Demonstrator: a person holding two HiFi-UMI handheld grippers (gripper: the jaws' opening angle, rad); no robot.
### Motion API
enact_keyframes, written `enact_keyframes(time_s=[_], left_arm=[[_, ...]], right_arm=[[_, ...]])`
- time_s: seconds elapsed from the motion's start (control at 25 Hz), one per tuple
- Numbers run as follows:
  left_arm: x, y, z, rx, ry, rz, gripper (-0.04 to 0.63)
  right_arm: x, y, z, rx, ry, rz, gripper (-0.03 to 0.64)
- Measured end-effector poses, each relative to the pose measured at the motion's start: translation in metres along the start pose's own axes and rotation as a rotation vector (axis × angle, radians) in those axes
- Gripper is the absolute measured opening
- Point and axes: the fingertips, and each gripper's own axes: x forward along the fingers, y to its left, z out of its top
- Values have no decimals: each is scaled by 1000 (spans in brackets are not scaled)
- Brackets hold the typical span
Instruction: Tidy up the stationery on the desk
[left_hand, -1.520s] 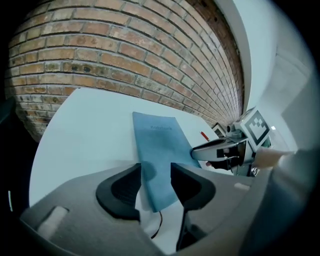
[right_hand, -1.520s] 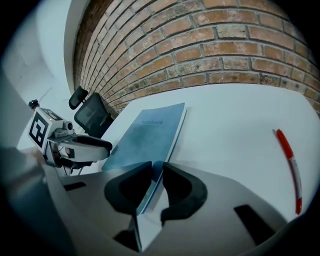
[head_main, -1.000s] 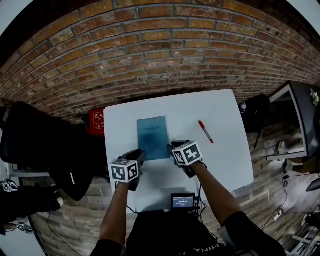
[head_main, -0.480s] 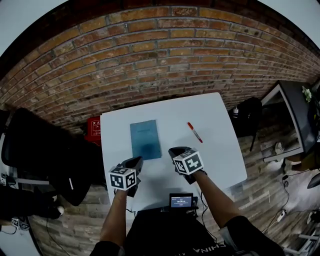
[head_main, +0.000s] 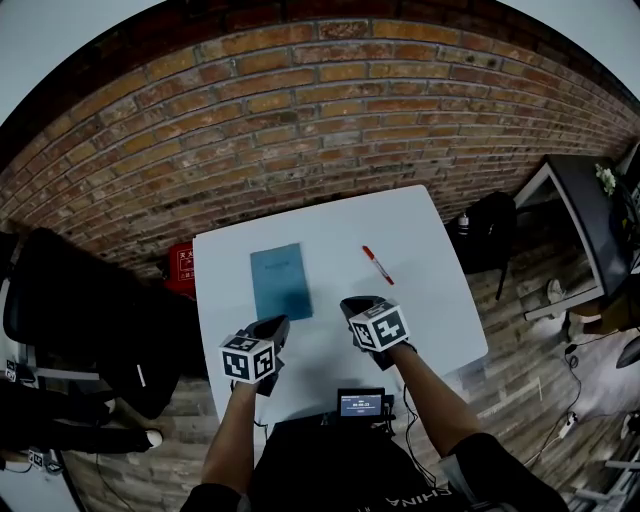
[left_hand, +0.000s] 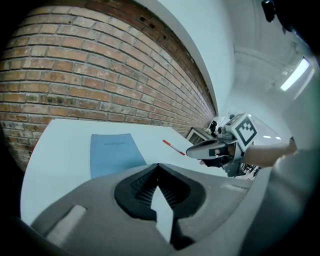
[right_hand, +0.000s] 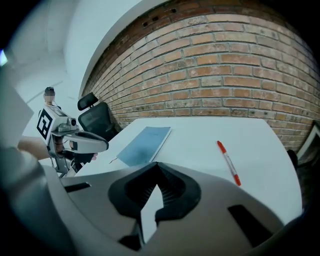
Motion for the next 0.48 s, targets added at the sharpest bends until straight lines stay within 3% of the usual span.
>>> enact_keyframes(time_s=[0.48], left_arm=[[56, -15, 21, 59, 47, -86, 11]], right_arm=[[-1, -78, -2, 18, 38, -130, 15]])
